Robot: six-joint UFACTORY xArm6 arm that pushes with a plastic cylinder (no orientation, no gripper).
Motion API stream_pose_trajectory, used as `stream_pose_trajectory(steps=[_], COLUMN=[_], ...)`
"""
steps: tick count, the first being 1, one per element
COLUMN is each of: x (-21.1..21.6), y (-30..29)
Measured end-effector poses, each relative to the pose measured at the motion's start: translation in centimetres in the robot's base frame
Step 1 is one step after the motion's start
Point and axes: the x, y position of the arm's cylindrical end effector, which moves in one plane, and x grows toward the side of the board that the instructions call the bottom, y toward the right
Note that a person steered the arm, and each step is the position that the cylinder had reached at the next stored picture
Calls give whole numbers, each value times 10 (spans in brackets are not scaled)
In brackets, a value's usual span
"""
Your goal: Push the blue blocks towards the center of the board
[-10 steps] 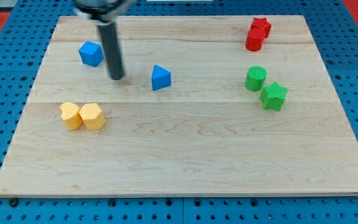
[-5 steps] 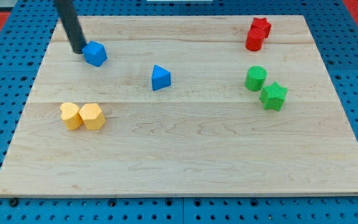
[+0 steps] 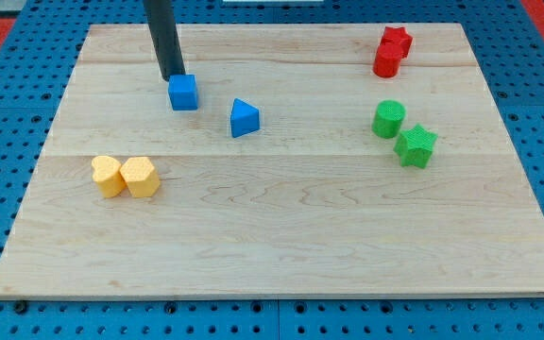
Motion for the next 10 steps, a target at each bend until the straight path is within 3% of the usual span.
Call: stream_pose_trajectory(steps=[1,2,3,4,5,6,7,8,10], x=[-5,-2,21,-2,55,68,124,136,225], y=[-10,-62,-40,-4,54,52,31,21,-28])
